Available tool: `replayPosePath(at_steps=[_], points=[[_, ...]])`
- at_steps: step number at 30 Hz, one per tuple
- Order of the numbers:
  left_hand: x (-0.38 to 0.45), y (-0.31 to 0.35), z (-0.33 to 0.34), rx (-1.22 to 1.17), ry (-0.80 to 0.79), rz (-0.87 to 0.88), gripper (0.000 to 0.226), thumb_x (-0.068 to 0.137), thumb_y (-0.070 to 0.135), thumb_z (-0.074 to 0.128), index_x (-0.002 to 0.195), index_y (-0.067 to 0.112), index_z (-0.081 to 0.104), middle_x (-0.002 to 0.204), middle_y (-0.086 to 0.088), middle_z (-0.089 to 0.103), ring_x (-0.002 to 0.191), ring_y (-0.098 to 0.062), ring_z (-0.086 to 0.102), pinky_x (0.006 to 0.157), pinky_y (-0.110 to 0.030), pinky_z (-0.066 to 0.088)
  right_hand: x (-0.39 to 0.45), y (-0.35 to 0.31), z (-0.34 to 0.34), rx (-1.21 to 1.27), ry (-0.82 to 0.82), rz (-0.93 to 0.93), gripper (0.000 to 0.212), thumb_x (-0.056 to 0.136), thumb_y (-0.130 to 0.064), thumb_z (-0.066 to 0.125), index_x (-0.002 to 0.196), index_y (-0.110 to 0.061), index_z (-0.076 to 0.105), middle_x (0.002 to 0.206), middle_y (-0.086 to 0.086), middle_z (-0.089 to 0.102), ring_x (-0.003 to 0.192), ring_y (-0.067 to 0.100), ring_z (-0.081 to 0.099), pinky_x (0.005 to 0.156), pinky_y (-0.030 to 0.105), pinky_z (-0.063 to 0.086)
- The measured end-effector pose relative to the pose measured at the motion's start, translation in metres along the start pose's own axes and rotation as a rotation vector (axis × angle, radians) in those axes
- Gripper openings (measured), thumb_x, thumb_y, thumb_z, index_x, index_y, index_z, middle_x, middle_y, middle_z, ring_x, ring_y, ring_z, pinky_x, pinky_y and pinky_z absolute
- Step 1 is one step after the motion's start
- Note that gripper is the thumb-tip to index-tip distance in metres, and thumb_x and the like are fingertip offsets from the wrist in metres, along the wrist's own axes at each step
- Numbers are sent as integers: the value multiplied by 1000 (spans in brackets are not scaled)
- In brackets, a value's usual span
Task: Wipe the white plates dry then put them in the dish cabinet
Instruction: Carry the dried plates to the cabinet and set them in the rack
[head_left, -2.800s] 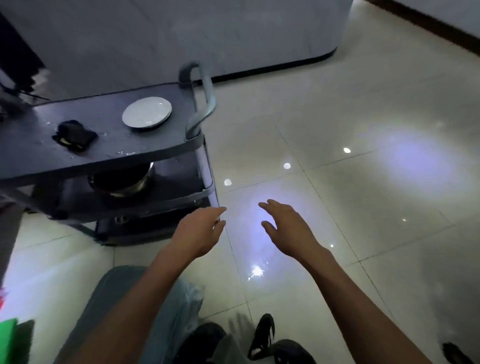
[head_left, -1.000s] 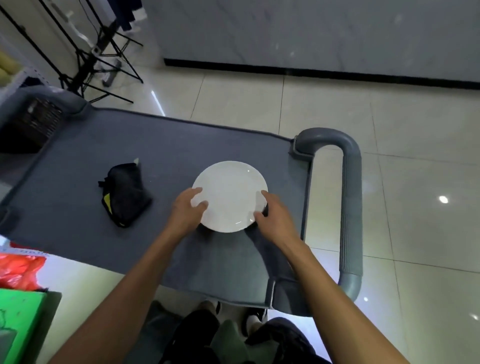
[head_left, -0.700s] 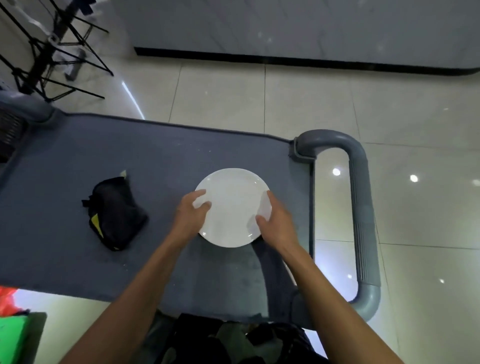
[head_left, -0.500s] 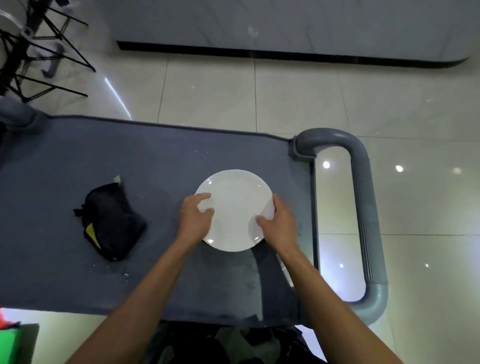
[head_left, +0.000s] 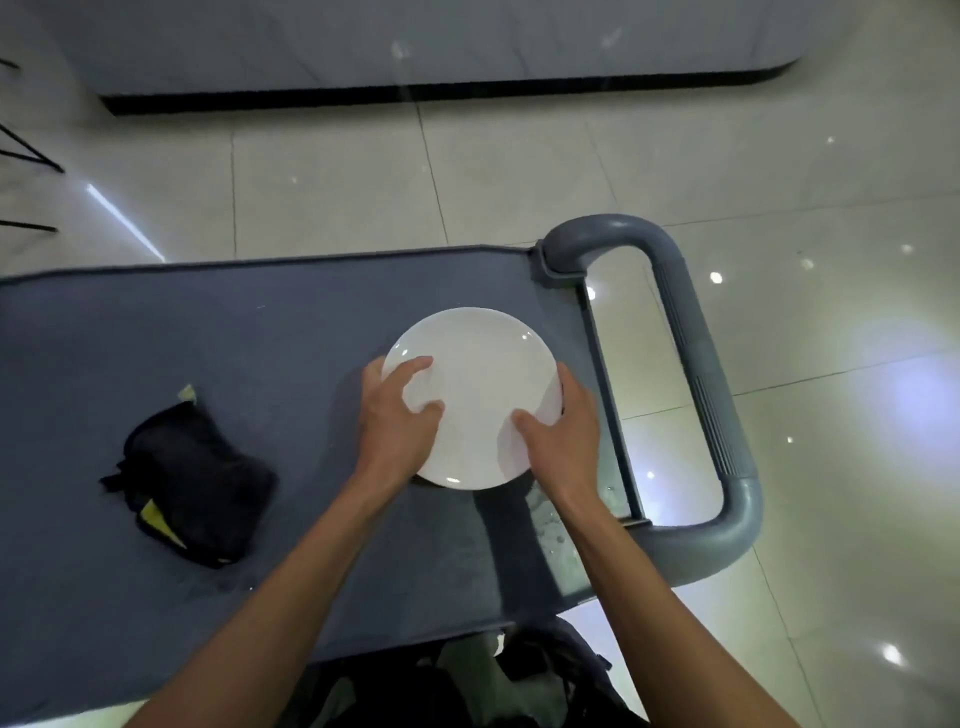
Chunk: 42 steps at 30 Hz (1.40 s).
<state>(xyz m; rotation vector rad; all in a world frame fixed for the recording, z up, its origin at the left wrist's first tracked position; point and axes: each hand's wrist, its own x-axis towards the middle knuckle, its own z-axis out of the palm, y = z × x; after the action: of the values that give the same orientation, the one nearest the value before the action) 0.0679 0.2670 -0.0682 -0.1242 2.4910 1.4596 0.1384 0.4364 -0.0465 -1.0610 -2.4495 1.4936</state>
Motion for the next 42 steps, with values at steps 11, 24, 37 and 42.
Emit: replayPosePath(at_steps=[11, 24, 37, 42], points=[[-23, 71, 41, 23, -147, 259, 52, 82, 18, 74, 130, 34, 61, 138, 15, 34, 119, -4, 38, 100, -25, 38, -36, 8, -77, 135, 307, 39, 67, 85, -25, 75, 142, -35, 41, 137, -13, 47, 116, 7, 47, 96, 28, 45], [-176, 156, 182, 122, -425, 552, 52, 83, 22, 73, 133, 27, 61, 148, 3, 35, 133, -19, 42, 111, -40, 41, -137, 99, -256, 348, 591, 90, 54, 81, -10, 60, 127, -38, 51, 120, -10, 58, 111, 9, 55, 75, 22, 48], [-371, 190, 343, 204, -818, 764, 52, 74, 29, 72, 124, 37, 63, 147, 11, 33, 113, -3, 49, 92, -24, 39, -274, 240, -406, 405, 964, 329, 66, 86, -11, 63, 146, -29, 42, 139, -5, 54, 124, 22, 53, 99, 42, 51], [-444, 187, 401, 272, -1030, 894, 50, 70, 38, 70, 119, 47, 60, 138, 17, 34, 113, -3, 47, 89, -24, 37, -328, 291, -434, 410, 1168, 463, 66, 88, -12, 65, 147, -25, 41, 141, -5, 52, 126, 18, 52, 104, 35, 46]])
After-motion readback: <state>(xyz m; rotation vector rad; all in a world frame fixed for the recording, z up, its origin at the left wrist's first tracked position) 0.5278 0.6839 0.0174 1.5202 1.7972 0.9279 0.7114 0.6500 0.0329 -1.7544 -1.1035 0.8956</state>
